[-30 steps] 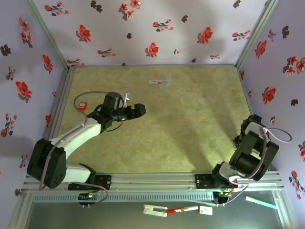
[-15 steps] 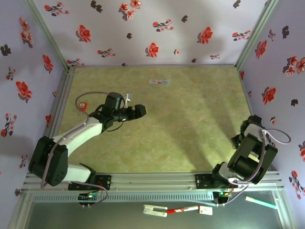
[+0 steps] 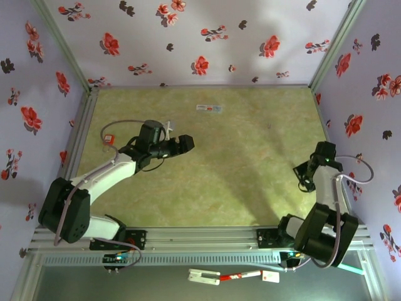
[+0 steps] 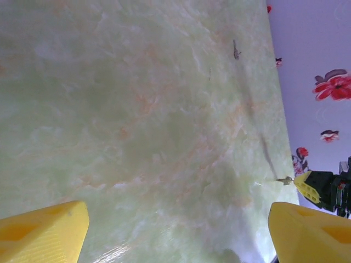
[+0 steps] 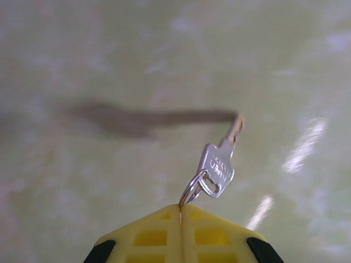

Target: Unlock with the key

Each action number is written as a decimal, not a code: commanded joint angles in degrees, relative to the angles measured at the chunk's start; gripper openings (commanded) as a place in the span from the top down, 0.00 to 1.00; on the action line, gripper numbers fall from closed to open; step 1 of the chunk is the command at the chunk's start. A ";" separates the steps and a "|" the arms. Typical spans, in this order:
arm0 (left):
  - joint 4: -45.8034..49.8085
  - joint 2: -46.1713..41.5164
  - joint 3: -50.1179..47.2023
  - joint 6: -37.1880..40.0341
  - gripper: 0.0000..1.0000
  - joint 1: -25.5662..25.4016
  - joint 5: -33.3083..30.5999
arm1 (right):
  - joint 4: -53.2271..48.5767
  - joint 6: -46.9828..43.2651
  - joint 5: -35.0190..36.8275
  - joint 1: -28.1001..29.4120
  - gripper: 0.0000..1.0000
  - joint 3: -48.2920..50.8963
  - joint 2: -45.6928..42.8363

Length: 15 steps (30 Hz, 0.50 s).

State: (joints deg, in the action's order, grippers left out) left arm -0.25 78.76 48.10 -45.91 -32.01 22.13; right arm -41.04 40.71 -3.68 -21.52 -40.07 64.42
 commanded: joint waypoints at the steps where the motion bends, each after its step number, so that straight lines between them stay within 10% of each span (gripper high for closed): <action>1: -5.45 -0.52 0.71 -6.68 0.15 -0.62 2.54 | -0.61 4.07 -5.75 5.98 1.00 -4.51 -3.23; 15: -28.92 3.23 -0.53 -40.89 0.16 -8.15 1.67 | 23.06 14.12 -12.22 38.11 1.00 -15.52 0.81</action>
State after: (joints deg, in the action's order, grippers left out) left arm -20.84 80.07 48.05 -75.20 -39.24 24.23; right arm -26.09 51.66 -14.59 12.67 -53.63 63.75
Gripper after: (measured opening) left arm 0.838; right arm 0.044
